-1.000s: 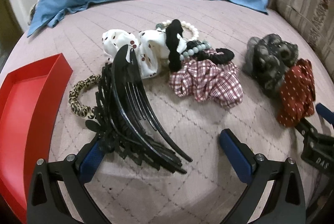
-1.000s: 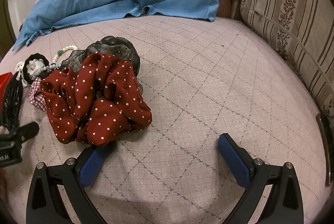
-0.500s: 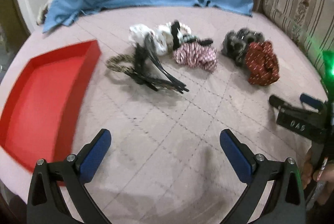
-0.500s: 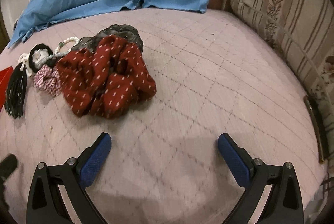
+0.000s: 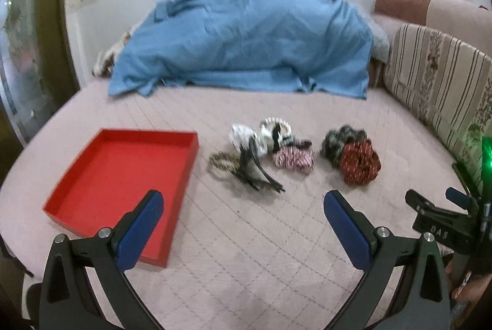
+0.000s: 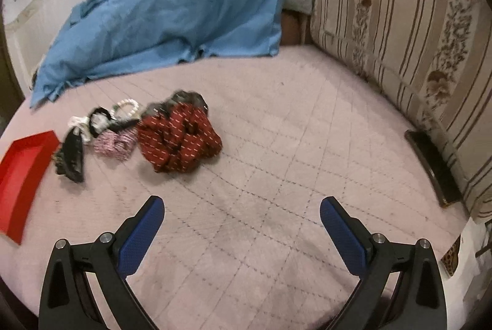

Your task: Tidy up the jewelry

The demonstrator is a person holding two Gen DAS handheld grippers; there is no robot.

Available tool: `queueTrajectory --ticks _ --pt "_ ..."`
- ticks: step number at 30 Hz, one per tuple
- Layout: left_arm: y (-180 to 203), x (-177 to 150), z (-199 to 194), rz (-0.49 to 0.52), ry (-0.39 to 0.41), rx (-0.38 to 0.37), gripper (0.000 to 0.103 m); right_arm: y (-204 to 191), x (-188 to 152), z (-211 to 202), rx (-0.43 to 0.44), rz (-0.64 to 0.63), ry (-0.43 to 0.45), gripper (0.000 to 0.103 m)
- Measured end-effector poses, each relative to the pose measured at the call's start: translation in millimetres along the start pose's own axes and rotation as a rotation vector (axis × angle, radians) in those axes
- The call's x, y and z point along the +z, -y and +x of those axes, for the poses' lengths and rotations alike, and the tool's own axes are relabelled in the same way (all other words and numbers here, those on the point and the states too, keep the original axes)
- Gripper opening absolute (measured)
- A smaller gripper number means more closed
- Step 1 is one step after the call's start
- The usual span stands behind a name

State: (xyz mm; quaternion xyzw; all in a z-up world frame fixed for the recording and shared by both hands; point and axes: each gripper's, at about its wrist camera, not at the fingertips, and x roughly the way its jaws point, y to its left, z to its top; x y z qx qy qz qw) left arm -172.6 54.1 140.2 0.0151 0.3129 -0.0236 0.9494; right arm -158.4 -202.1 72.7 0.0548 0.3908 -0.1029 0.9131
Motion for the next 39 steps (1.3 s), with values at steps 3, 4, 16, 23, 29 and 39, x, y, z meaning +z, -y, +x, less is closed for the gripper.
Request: queueTrajectory --ticks 3,4,16,23,29,39 --pt "-2.8 4.0 -22.5 0.011 0.057 0.030 0.103 -7.1 -3.7 -20.5 0.017 -0.022 0.038 0.102" --pt "-4.4 4.8 -28.9 0.010 0.072 0.035 0.103 -10.3 -4.4 -25.6 0.025 -0.030 0.047 0.102" --pt "-22.5 10.9 -98.1 -0.011 0.232 0.079 0.103 -27.2 -6.1 -95.2 0.059 -0.098 0.204 0.102" --pt "-33.8 9.9 -104.8 -0.028 0.237 0.084 0.103 -33.1 -5.0 -121.7 0.064 -0.099 0.275 0.103" --pt "-43.2 12.0 -89.2 -0.023 0.191 0.095 0.103 -42.7 4.3 -114.8 0.082 -0.105 0.267 0.103" --pt "-42.4 15.9 -35.7 0.028 0.047 0.072 0.103 -44.8 7.3 -74.7 0.102 -0.119 0.184 0.103"
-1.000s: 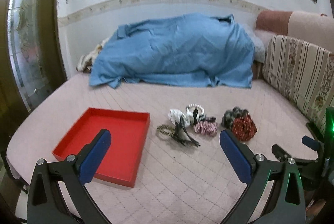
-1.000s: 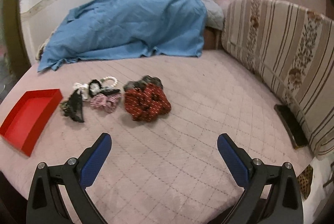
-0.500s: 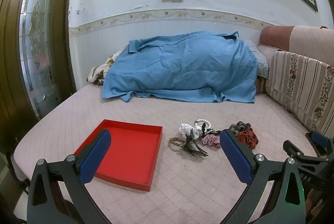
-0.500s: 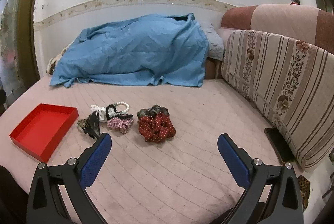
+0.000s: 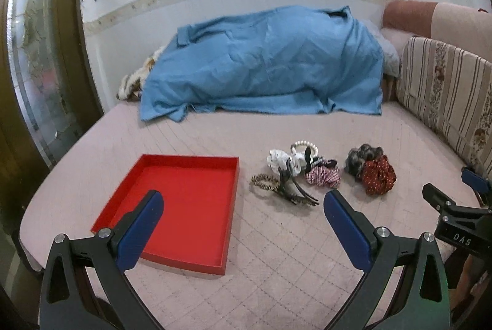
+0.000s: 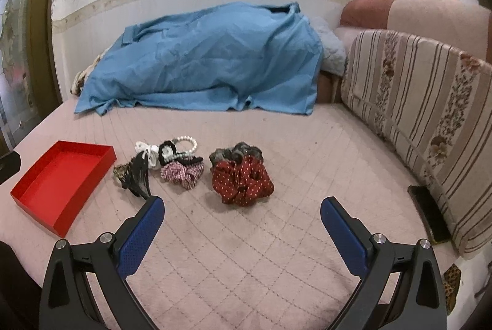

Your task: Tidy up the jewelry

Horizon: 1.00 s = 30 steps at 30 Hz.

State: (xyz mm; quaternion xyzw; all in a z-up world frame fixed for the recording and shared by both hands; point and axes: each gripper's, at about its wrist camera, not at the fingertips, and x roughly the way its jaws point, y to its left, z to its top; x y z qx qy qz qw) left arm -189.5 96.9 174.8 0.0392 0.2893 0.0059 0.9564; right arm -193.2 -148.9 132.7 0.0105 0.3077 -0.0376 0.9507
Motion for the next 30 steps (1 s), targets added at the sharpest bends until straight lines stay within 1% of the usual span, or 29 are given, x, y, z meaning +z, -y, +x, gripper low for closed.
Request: queueTrajectory --ticks 3,6,12,17,23,27,30 --pt "0.2 3.2 16.0 0.003 -0.025 0.002 0.103 7.4 1.7 16.2 0.000 0.012 -0.026 0.103" --pt "5.4 7.2 32.0 0.031 -0.044 0.004 0.103 14.2 3.3 33.7 -0.002 0.019 -0.046 0.103" --pt "24.5 16.2 66.4 0.084 -0.086 -0.043 0.103 27.9 4.8 61.5 -0.010 0.030 -0.073 0.103" --pt "33.6 23.2 91.0 0.077 -0.124 -0.065 0.103 37.6 6.1 78.4 -0.015 0.036 -0.092 0.103" --pt "39.5 31.5 118.0 0.085 -0.147 -0.081 0.103 45.5 10.0 100.6 -0.004 0.052 -0.115 0.103" --pt "40.4 42.3 148.1 0.076 -0.185 -0.097 0.103 44.3 14.2 118.7 0.002 0.057 -0.121 0.103" --pt "37.0 47.9 175.4 0.045 -0.231 -0.100 0.103 43.2 16.8 130.3 0.014 0.060 -0.123 0.102"
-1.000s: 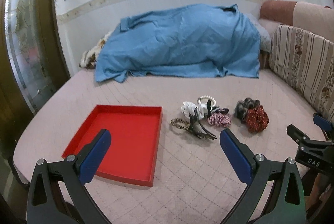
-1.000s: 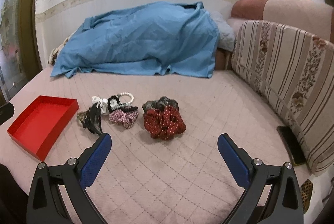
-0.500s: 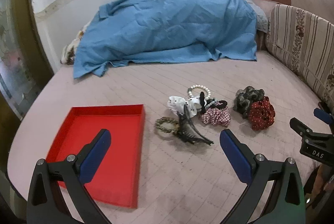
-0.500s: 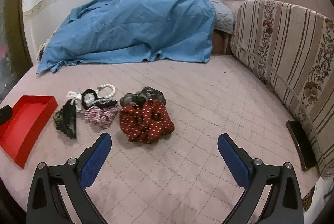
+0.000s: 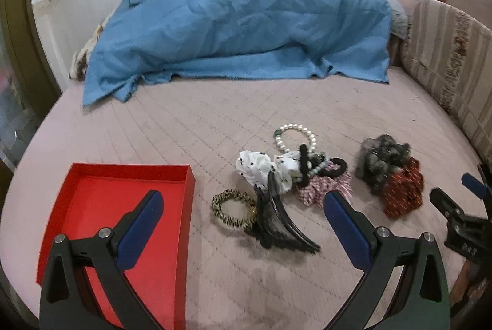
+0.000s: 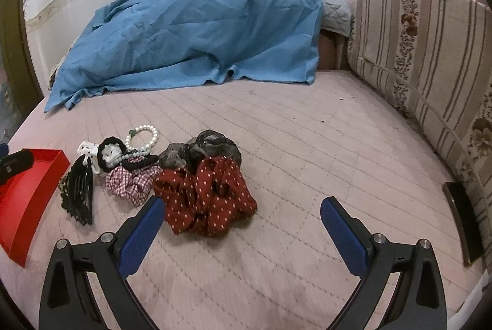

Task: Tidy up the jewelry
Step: 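Grasp the white polka-dot scrunchie with left tool while right grasps red polka-dot scrunchie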

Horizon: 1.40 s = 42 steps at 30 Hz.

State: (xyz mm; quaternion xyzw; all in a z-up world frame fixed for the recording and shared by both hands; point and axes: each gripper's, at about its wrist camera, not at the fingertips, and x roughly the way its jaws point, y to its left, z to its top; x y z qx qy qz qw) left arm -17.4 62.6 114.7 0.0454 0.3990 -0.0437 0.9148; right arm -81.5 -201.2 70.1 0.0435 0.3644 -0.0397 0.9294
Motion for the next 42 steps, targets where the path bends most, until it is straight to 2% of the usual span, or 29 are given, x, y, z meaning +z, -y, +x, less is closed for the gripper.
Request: queueTrajectory --ticks 9,15,17,20,22,23,25,27,29,32,37,42 --pt "-18.9 24.7 60.2 -0.124 -0.094 -0.054 0.103 -11.7 1.2 28.1 0.066 -0.038 -0.004 0.096" --pt "-13.7 30.5 92.6 -0.119 -0.133 -0.060 0.103 -15.6 -3.6 44.2 0.086 -0.051 -0.026 0.090" --pt "-11.2 30.5 100.9 -0.110 -0.144 -0.066 0.100 -14.3 -3.1 47.1 0.090 -0.044 -0.030 0.090" --pt "-7.1 29.0 112.1 -0.095 -0.180 -0.090 0.084 -13.9 -3.4 51.3 0.094 -0.041 -0.038 0.086" --pt "-2.7 26.3 117.3 -0.080 -0.199 -0.102 0.067 -14.5 -3.6 53.2 0.100 -0.044 -0.043 0.082" --pt "-0.2 25.0 119.0 -0.070 -0.203 -0.107 0.062 -14.8 -3.7 54.7 0.104 -0.045 -0.049 0.079" --pt "4.8 23.2 119.9 -0.055 -0.208 -0.114 0.027 -15.7 -4.4 57.3 0.111 -0.046 -0.057 0.072" --pt "8.4 22.4 118.4 -0.044 -0.207 -0.110 0.016 -16.0 -5.0 58.0 0.121 -0.045 -0.061 0.059" --pt "9.7 22.1 113.4 -0.035 -0.192 -0.109 0.013 -15.0 -5.5 57.9 0.129 -0.041 -0.064 0.042" --pt "12.9 21.9 105.1 -0.025 -0.176 -0.101 0.013 -13.7 -5.4 57.4 0.135 -0.034 -0.066 0.023" --pt "15.7 22.1 81.9 -0.015 -0.135 -0.085 0.012 -11.1 -5.4 50.5 0.143 -0.018 -0.050 0.013" --pt "15.8 21.0 53.8 -0.008 -0.087 -0.072 0.012 -9.1 -8.7 42.6 0.144 -0.003 -0.046 0.011"
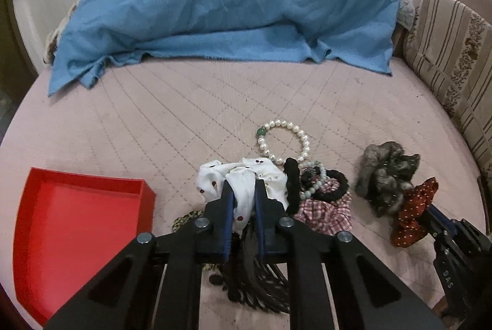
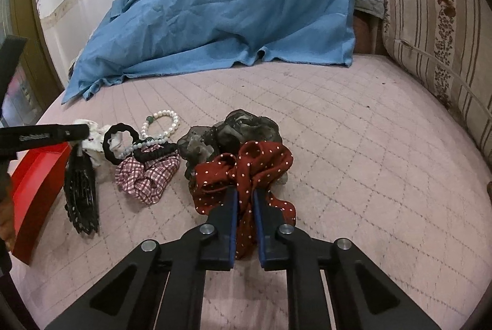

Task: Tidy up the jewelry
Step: 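Grasp the white polka-dot scrunchie with left tool while right grasps red polka-dot scrunchie, then carry both scrunchies to the red tray and open both tools to release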

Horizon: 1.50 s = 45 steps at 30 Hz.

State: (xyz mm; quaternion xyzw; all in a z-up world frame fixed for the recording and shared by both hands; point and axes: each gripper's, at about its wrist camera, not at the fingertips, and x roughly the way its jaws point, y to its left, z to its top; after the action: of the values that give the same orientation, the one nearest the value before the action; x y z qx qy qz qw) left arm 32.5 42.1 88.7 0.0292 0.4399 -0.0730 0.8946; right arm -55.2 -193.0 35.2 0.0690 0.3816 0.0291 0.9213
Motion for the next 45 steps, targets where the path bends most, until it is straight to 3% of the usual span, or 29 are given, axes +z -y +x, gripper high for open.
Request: queueTrajectory --ticks 8,21,23,29,32,35,39,45 --pt "-1.5 -9.1 -56.5 0.001 0.091 0.021 0.011 -5.5 -5.3 -39.2 0.022 0.047 0.048 0.010" --pt "-1.8 -32.3 -134.0 -0.009 0.192 -0.064 0.011 -25.2 -12.6 -92.2 0.067 0.040 0.079 0.010" --pt "-5.8 -33.9 -141.1 -0.032 0.188 -0.116 0.011 -30.0 -12.2 -99.1 0.083 0.029 0.084 0.010" --pt "-34.9 -34.6 -155.9 -0.203 0.150 -0.390 0.011 -42.2 -13.1 -112.4 0.109 0.004 0.096 0.010" --pt "-46.7 -36.5 -160.1 -0.242 0.147 -0.448 0.011 -44.1 -13.7 -117.1 0.126 0.011 0.096 0.010" --pt "-56.2 -39.0 -162.6 -0.250 0.155 -0.418 0.011 -47.0 -12.7 -120.8 0.141 0.008 0.098 0.010" --pt "-75.7 -43.1 -158.5 -0.252 0.162 -0.299 0.011 -54.9 -7.3 -123.1 0.190 0.008 0.085 0.010" --pt "-132.9 -52.2 -135.8 -0.313 0.131 -0.180 0.011 -87.8 7.1 -114.8 0.293 -0.017 0.032 0.010"
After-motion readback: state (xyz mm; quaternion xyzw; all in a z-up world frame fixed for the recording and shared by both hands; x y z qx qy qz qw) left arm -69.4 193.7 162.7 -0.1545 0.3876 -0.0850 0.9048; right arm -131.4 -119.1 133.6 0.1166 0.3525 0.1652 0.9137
